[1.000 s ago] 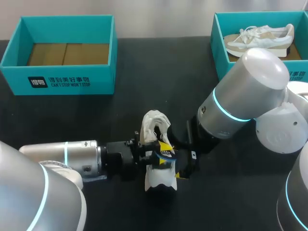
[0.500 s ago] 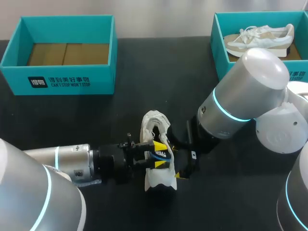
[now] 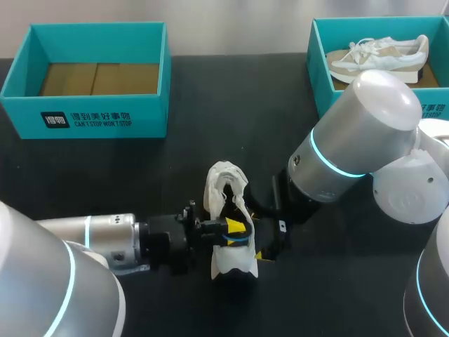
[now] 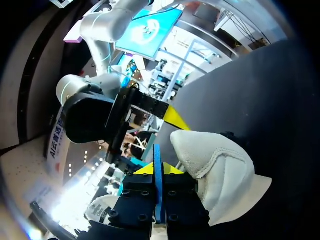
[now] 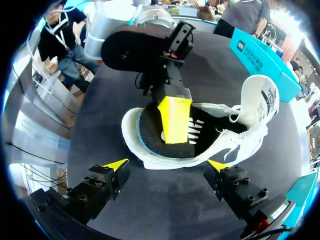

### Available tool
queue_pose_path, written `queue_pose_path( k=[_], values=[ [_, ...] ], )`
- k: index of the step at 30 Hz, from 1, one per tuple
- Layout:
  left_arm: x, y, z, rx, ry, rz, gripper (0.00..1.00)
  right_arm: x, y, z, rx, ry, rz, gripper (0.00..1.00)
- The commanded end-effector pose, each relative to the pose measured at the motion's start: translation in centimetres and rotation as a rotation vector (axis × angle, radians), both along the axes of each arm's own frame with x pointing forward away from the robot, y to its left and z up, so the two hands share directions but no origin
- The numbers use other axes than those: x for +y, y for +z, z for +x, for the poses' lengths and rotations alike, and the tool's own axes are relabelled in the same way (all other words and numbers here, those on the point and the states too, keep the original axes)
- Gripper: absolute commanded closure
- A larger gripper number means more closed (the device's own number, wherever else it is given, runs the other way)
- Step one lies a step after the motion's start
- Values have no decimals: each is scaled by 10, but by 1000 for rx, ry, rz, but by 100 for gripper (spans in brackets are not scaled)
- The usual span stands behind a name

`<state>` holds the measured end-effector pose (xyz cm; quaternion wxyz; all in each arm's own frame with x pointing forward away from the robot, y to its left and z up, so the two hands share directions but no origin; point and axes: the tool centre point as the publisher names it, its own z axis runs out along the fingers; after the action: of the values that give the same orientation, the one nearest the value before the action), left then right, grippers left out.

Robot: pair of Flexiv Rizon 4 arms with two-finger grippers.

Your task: Take the shoe out of the shoebox, open the shoe tongue, remove and reinsert the insole, then place the shoe into the shoebox

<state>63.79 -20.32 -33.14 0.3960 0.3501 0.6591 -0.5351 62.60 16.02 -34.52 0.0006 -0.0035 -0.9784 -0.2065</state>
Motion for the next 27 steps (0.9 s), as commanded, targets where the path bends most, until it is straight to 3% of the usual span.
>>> queue_pose_path(
  k=[1,6,11,12,13,15,27],
  values=[
    [-12,-18,15,16,8,19,100,0,0,-1,-2,0,1,0],
    [-13,-25,23,22,23,37,100,0,0,-1,-2,0,1,0],
    [-10,-13,20,26,22,20,100,0,0,-1,-2,0,1,0],
    [-9,-10,17,24,19,21,91,0,0,-1,-2,0,1,0],
    [-8,-8,15,17,11,30,71,0,0,-1,-2,0,1,0],
    [-5,-3,10,11,7,33,61,0,0,-1,-2,0,1,0],
    [7,20,1,62,26,-39,58,0,0,-1,-2,0,1,0]
  ],
)
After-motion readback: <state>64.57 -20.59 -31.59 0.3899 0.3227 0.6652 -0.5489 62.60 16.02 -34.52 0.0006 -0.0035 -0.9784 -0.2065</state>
